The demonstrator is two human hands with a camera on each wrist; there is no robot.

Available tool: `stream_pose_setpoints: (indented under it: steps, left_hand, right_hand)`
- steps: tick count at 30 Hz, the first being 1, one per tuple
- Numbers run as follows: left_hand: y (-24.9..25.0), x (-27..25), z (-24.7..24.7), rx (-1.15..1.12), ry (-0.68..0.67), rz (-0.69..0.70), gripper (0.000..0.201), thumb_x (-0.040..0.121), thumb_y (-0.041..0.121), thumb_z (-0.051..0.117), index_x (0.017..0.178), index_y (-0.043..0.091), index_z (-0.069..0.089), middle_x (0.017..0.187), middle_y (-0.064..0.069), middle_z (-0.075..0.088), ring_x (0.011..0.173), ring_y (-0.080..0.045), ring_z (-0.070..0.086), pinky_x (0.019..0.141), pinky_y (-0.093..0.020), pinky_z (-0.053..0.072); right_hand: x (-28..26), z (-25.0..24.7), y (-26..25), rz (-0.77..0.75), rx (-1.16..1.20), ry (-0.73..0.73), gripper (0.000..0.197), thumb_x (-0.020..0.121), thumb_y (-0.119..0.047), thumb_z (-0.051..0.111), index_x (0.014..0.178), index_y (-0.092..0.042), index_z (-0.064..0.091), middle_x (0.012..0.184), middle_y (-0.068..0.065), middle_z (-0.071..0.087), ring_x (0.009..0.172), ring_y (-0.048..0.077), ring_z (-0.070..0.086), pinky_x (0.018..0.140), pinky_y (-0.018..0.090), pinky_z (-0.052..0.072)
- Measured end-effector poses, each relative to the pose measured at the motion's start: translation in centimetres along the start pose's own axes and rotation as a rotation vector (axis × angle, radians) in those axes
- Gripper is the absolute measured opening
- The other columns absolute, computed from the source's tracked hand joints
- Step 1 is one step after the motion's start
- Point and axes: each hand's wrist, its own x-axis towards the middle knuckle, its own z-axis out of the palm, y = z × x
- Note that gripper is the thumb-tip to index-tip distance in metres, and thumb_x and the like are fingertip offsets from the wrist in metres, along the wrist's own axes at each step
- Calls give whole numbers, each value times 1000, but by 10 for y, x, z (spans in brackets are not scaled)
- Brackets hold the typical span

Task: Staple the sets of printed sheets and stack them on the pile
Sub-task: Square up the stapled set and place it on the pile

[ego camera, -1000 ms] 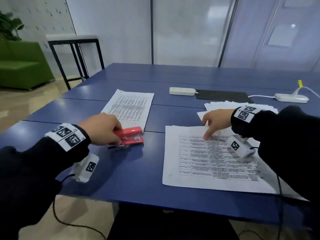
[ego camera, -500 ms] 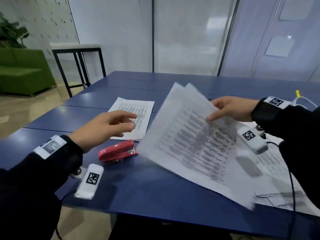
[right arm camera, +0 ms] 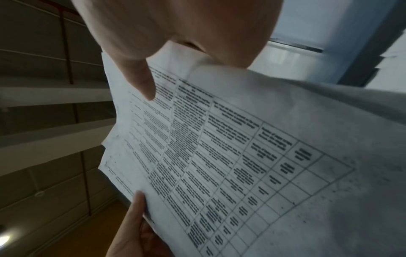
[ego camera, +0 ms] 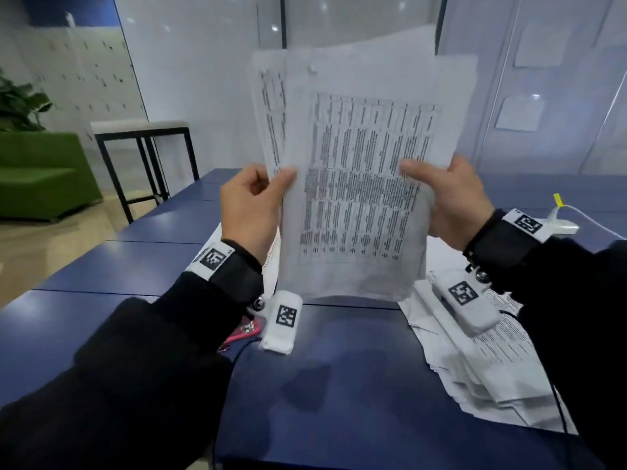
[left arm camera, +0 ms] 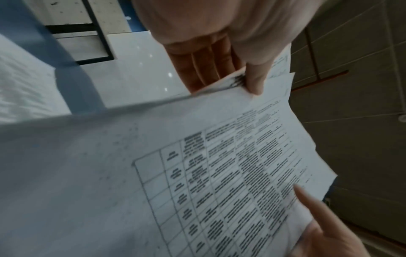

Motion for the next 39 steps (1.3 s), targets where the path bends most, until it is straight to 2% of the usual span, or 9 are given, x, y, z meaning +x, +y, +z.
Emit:
stream_pose_setpoints:
  steps: [4, 6, 13, 16, 24, 27, 29, 34, 39]
  left_hand:
    - [-12, -16, 1, 128, -55, 63, 12, 103, 41, 60, 96, 40, 50, 98, 23, 59, 88, 18, 55, 89, -16, 47]
    - [-27, -36, -3, 122, -130, 58, 18, 100, 40, 63, 110, 47, 49, 111, 28, 69, 105, 15, 61, 97, -20, 49]
    - [-6, -18, 2, 227, -176, 137, 68, 86, 42, 80, 141, 23, 43, 136, 14, 65, 129, -6, 60, 114, -42, 47]
    - [5, -3, 5, 124, -195, 174, 60, 88, 26, 78, 134, 10, 44, 128, -2, 69, 119, -17, 67, 108, -50, 52]
    - [-6, -23, 8, 80, -174, 121, 48, 91, 17, 75, 134, 16, 54, 128, 1, 71, 119, -16, 68, 106, -48, 53]
    - [5, 0, 12, 60, -125, 87, 65, 88, 37, 81, 140, 9, 52, 135, -4, 68, 126, -19, 64, 109, -49, 51]
    - [3, 3, 10, 65, -93, 45, 91, 79, 56, 85, 148, 11, 46, 146, -7, 60, 137, -24, 56, 114, -52, 46]
    - [-11, -16, 11, 18, -146, 22, 39, 94, 5, 72, 131, 3, 60, 120, -2, 75, 113, -16, 72, 101, -36, 56]
    - [-6, -6, 16, -31, -107, 10, 26, 95, 7, 71, 120, 10, 66, 109, 5, 78, 103, -10, 74, 86, -23, 56]
  right_hand:
    - [-13, 11, 14, -45, -49, 29, 42, 86, -13, 81, 124, -1, 67, 116, 10, 77, 111, 25, 73, 101, 47, 54]
    - [-25, 14, 32, -42, -104, -8, 27, 88, -1, 76, 114, -3, 72, 108, 6, 79, 102, 19, 75, 94, 36, 57]
    - [-9, 21, 7, -92, -116, 6, 47, 83, -17, 86, 124, -3, 68, 117, 8, 77, 110, 23, 74, 102, 47, 56]
    - [-1, 20, -3, -68, -95, 14, 43, 84, -21, 84, 121, -3, 70, 115, 9, 77, 110, 26, 73, 103, 49, 55]
    - [-18, 24, 13, -29, -75, 56, 26, 87, -13, 82, 112, -8, 73, 111, 4, 79, 109, 19, 74, 105, 42, 54]
    - [-7, 27, -6, -52, -43, 59, 73, 73, -37, 93, 131, -4, 63, 122, 5, 75, 118, 19, 70, 113, 47, 47]
    - [-6, 24, -9, -43, -39, 59, 73, 72, -40, 94, 129, -5, 65, 121, 5, 76, 120, 22, 69, 114, 50, 45]
    - [-17, 23, 7, -49, -52, 65, 25, 89, -15, 79, 113, -7, 73, 114, 8, 78, 113, 23, 72, 109, 46, 51]
    - [-10, 27, 6, -61, -31, 88, 27, 89, -18, 81, 113, -8, 74, 116, 10, 77, 114, 26, 72, 108, 48, 52]
